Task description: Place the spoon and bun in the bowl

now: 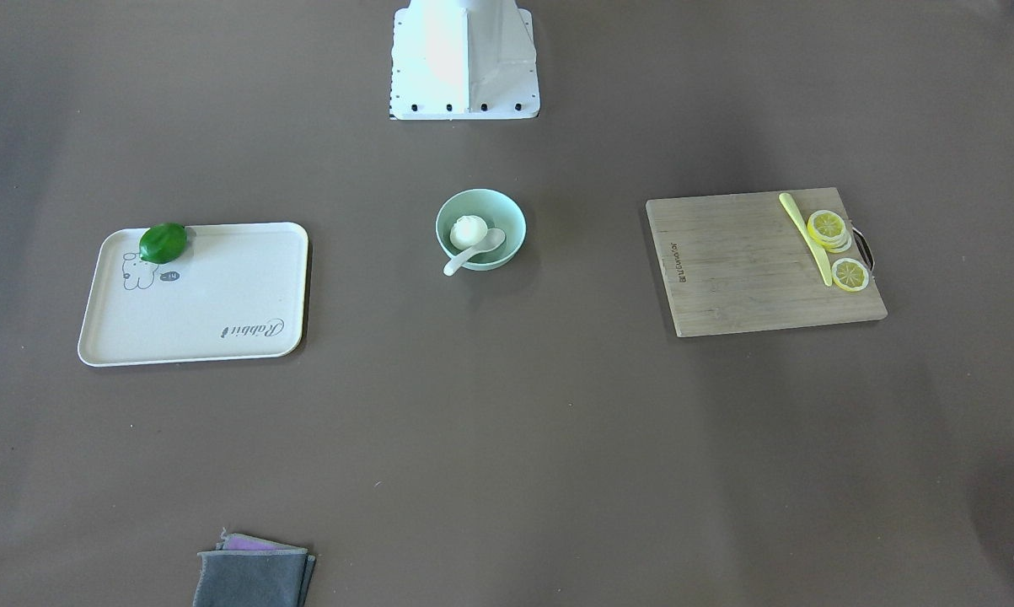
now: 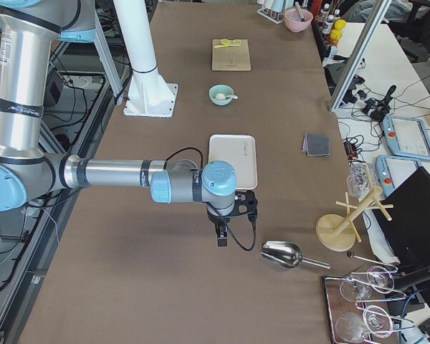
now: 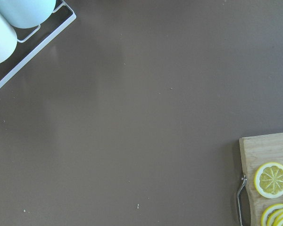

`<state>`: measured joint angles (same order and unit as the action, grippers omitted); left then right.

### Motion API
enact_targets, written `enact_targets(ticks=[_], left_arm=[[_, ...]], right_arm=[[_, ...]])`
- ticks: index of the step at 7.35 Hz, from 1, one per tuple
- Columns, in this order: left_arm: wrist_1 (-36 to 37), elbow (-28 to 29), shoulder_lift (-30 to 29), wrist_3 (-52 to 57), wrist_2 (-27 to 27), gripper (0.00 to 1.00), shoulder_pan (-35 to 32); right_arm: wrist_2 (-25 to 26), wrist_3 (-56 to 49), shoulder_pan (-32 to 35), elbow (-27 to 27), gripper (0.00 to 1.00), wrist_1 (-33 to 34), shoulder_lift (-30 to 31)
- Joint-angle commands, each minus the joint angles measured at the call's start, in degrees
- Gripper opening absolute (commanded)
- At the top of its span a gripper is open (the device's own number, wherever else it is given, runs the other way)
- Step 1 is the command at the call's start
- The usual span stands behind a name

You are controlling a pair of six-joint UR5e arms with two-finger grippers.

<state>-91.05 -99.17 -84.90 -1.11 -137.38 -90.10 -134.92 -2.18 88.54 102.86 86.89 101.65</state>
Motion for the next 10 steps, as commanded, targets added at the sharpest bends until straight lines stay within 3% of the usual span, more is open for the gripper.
enact_targets(ticks=[1,10], left_arm=[[-0.9,-2.6,3.6,0.1,0.3,0.98,0.2],[-1.0,-2.8,3.3,0.0,0.4,0.98,0.4]], right_arm=[[0.1,1.0,-1.2,-0.1,1.0,-0.3,-0.1],[0.2,1.2,-4.0,-0.6,1.0,-0.5,-0.1]])
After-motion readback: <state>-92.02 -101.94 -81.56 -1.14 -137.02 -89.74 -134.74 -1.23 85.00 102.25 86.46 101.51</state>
